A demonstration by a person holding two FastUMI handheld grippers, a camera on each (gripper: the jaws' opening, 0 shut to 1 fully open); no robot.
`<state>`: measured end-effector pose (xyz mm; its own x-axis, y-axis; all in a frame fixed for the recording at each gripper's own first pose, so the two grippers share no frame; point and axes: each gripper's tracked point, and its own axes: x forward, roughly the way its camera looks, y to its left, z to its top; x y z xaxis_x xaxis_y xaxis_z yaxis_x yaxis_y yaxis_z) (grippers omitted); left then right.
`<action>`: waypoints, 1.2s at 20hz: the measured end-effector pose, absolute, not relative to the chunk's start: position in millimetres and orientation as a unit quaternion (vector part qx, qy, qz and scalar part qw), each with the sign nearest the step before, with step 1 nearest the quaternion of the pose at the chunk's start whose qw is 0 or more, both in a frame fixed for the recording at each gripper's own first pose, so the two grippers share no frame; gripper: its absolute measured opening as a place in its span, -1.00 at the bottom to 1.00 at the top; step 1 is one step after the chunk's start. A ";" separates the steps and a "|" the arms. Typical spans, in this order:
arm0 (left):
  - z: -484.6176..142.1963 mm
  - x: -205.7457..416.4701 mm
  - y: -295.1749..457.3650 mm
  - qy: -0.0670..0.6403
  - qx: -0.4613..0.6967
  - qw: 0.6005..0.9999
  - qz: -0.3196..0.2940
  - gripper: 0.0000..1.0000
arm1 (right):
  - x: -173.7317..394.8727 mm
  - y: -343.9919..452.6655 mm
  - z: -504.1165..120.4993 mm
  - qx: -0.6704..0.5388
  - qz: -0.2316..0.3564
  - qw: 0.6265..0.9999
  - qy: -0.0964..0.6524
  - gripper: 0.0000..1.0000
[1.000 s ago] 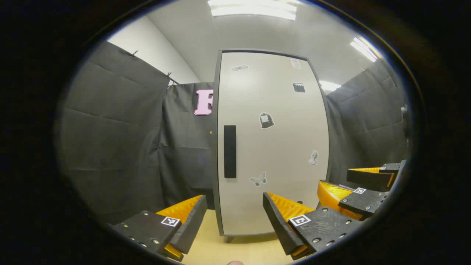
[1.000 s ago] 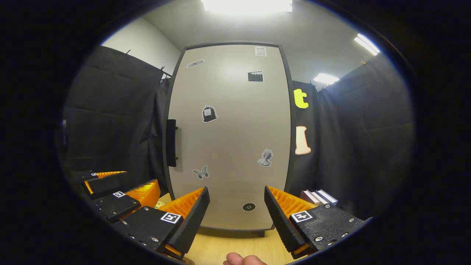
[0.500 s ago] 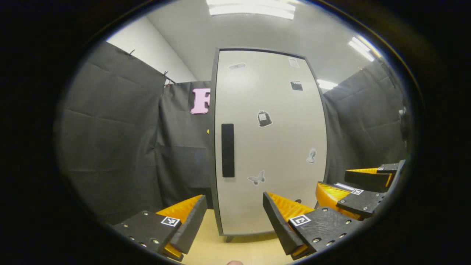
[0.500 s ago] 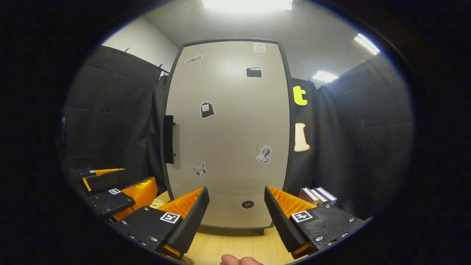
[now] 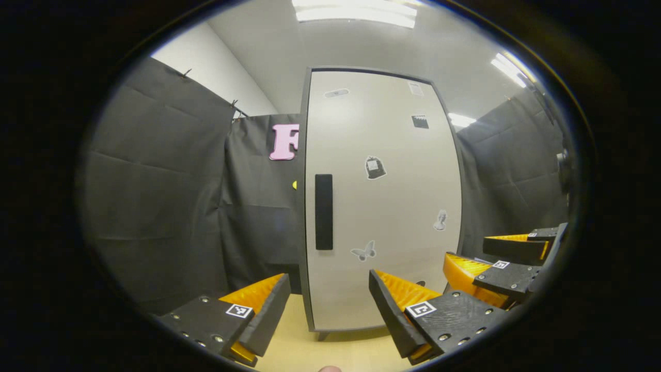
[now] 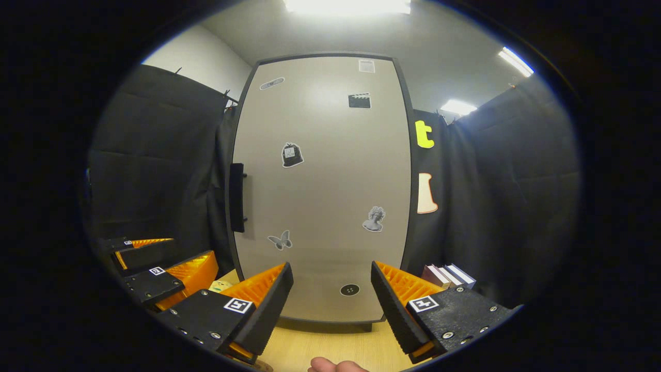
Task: Open the cabinet door with the right hand, grasp the bottle in the cabinet with the left hand and place it on the coaster, then close the cabinet door with the right hand.
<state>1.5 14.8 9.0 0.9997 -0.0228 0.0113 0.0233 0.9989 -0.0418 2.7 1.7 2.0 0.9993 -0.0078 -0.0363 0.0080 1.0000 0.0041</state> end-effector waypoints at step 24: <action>18.2 -0.6 11.4 -0.015 -0.012 1.000 -0.014 0.83 | 18.3 4.4 -2.4 0.011 0.020 0.999 0.036 0.88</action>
